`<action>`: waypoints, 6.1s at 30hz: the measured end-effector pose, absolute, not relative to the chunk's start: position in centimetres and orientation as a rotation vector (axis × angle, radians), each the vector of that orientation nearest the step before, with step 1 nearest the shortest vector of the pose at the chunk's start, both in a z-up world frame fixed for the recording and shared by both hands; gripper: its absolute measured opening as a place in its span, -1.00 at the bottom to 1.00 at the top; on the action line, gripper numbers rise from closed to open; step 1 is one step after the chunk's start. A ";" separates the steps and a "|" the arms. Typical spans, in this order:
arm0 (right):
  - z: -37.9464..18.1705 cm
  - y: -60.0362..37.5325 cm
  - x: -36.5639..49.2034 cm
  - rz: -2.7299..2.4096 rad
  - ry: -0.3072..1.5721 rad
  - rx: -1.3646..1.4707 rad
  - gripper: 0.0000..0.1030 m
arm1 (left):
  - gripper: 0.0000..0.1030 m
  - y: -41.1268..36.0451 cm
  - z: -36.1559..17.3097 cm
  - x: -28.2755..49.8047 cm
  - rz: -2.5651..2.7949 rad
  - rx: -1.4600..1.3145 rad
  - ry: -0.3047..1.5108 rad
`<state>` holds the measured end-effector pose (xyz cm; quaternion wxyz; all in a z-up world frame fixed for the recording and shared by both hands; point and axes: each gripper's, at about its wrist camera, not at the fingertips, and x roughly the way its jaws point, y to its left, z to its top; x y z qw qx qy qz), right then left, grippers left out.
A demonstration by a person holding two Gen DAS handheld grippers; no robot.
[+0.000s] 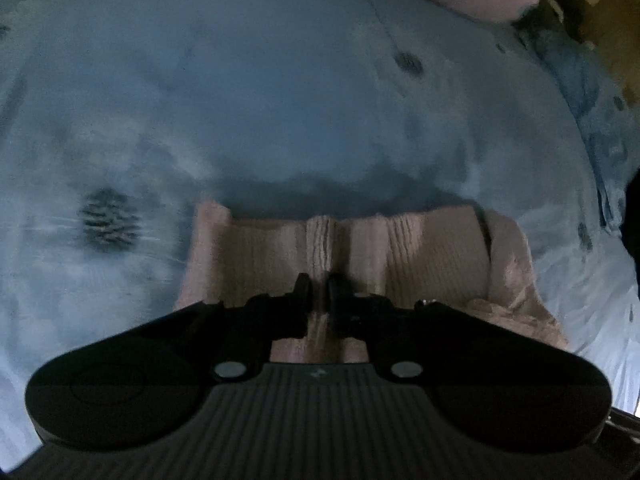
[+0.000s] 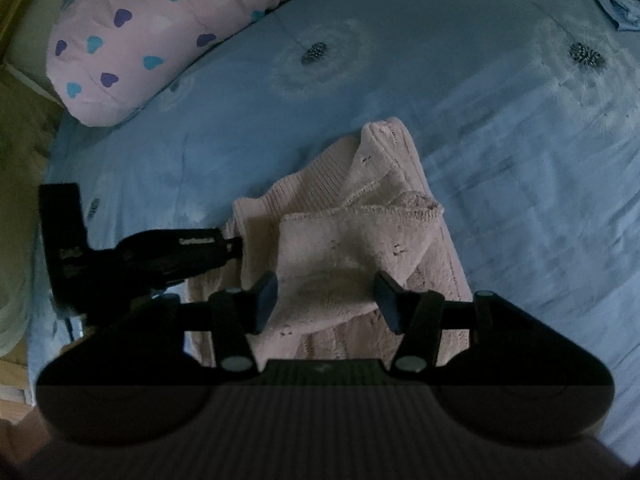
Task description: Fold small clothes
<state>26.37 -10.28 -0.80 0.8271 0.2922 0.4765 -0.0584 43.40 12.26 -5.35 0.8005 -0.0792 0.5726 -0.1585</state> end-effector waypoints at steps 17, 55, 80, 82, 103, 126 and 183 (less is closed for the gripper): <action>0.4 -10.1 28.1 -0.202 1.014 0.525 0.08 | -0.65 18.2 -3.1 41.5 -0.304 -0.221 1.294; 2.6 -8.8 33.7 0.232 0.997 0.641 -0.85 | 0.14 14.2 -3.4 28.7 -0.274 -0.441 1.497; -3.0 2.9 39.0 0.443 1.085 0.362 -0.86 | -0.72 20.4 -4.5 26.1 -0.261 -0.413 1.379; -4.6 3.3 39.0 0.441 1.119 0.366 -0.85 | -0.71 20.6 -4.8 26.1 -0.262 -0.426 1.386; -1.7 -12.3 26.0 0.017 1.056 0.435 0.32 | 0.86 23.2 0.0 31.0 -0.227 -0.344 1.285; -9.4 -11.3 28.4 0.210 1.176 0.685 0.63 | 0.93 19.2 -9.0 34.1 -0.338 -0.426 1.418; -2.8 -22.3 11.9 0.085 1.203 0.398 -0.50 | 0.04 7.4 2.3 17.9 -0.392 -0.222 1.398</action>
